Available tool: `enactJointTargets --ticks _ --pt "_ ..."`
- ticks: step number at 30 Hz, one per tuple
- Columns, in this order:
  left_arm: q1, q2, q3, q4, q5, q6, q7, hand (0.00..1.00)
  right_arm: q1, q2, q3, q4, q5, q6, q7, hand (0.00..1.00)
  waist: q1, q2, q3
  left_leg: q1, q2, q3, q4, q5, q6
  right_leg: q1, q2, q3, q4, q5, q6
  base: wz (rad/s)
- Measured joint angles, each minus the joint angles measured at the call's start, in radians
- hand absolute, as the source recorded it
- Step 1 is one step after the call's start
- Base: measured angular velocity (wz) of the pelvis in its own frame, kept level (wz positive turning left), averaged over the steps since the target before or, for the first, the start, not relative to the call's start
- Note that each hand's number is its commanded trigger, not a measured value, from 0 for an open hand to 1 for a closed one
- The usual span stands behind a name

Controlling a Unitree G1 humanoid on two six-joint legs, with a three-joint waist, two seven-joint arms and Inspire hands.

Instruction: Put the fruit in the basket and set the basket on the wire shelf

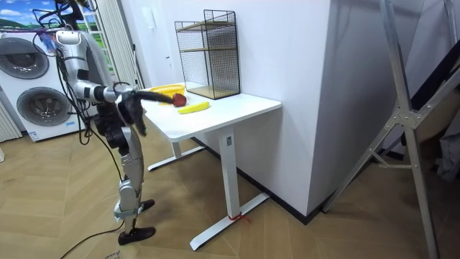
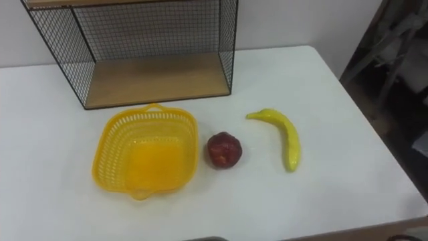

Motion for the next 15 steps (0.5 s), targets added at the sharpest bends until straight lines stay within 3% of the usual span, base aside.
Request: enactJointTargets --ticks 4,7,15 --pt "0.0 0.004 -0.034 0.003 0.0 0.0 0.004 0.0 0.005 -0.001 0.096 -0.143 -0.089 -0.01 -0.002 0.0 0.01 0.0 0.0 0.006 0.0 0.003 -0.002 0.004 -0.001 0.0 0.0 0.001 0.0 0.0 0.0 -0.02" --pt "-0.005 0.004 -0.07 0.002 0.0 0.0 0.004 0.0 0.005 -0.003 0.171 -0.191 -0.149 -0.012 0.032 0.0 0.041 0.001 0.0001 0.018 0.003 0.019 -0.011 0.008 -0.001 0.0 0.001 0.016 -0.002 0.003 -0.002 -0.13" --pt "-0.006 0.004 -0.124 0.007 0.0 -0.017 -0.02 0.0 0.001 -0.049 0.355 -0.201 -0.211 -0.021 0.269 0.0 0.068 0.007 0.0041 0.026 0.002 0.016 -0.036 0.016 0.001 0.009 -0.001 0.023 -0.001 0.008 -0.003 -0.03"
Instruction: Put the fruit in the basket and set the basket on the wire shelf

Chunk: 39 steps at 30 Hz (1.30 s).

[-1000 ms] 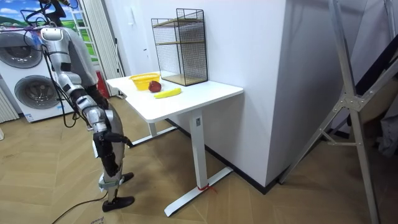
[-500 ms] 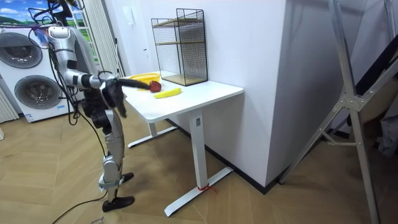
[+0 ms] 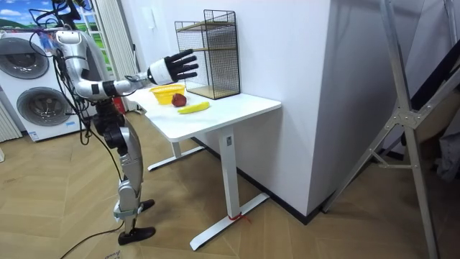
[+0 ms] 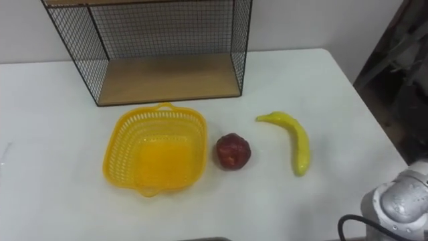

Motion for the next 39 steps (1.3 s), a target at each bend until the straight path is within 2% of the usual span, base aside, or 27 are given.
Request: enactJointTargets --ticks 4,9,11,14,17,25,31,39 --pt "0.002 0.0 -0.007 -0.001 -0.001 -0.003 -0.015 0.0 0.0 -0.005 0.07 0.0 0.008 0.0 0.139 0.0 0.006 0.0 0.0087 0.005 0.0 -0.002 -0.01 0.009 -0.002 0.004 -0.001 -0.012 -0.002 0.004 -0.001 0.03" --pt "0.005 0.005 -0.028 -0.003 -0.001 -0.003 -0.017 0.0 0.006 -0.02 0.142 0.022 -0.003 0.005 0.297 0.0 0.004 -0.007 0.0078 0.011 -0.001 -0.017 -0.01 0.01 -0.003 0.013 -0.001 -0.025 -0.003 0.004 -0.001 0.09" --pt "0.009 0.006 -0.029 -0.003 -0.001 -0.002 -0.018 0.0 0.006 -0.021 0.168 0.043 -0.007 0.025 0.368 0.0 0.005 -0.015 0.0042 0.014 -0.001 -0.02 -0.008 0.01 -0.003 0.015 0.0 -0.026 -0.004 0.004 -0.001 0.02" --pt "0.009 0.014 -0.029 -0.003 -0.003 -0.002 -0.025 0.0 0.012 -0.021 0.179 0.051 -0.007 0.045 0.449 0.0 0.013 -0.022 0.0011 0.016 -0.001 -0.02 -0.004 0.01 -0.003 0.014 0.0 -0.025 -0.005 0.004 -0.001 0.0" --pt "0.009 0.024 -0.029 -0.003 -0.001 -0.002 -0.028 0.0 0.023 -0.025 0.196 0.051 -0.007 0.046 0.508 0.0 0.016 -0.034 0.0003 0.014 -0.001 -0.02 -0.002 0.01 -0.003 0.014 0.0 -0.023 -0.011 0.005 -0.001 0.0" --pt "-0.003 0.032 -0.043 -0.006 0.0 -0.002 -0.029 0.0 0.023 -0.028 0.218 0.051 -0.066 0.046 0.592 0.0 0.017 -0.037 -0.0008 -0.006 -0.001 -0.018 0.003 0.01 -0.003 0.014 0.001 -0.025 -0.015 0.012 -0.001 0.0" --pt "-0.003 0.037 -0.067 -0.002 -0.003 -0.002 -0.029 0.0 0.026 -0.028 0.256 0.052 -0.08 0.046 0.617 0.0 0.016 -0.035 0.0 -0.005 0.0 -0.02 0.007 0.01 -0.002 0.019 0.003 -0.026 -0.016 0.013 -0.002 0.0" --pt "-0.003 0.037 -0.066 0.008 -0.001 -0.002 -0.029 0.0 0.026 -0.027 0.256 0.115 -0.078 0.045 0.652 0.0 0.018 -0.035 0.0004 -0.012 -0.001 -0.021 0.008 0.011 0.0 0.013 0.002 -0.026 -0.016 0.016 -0.002 0.0"
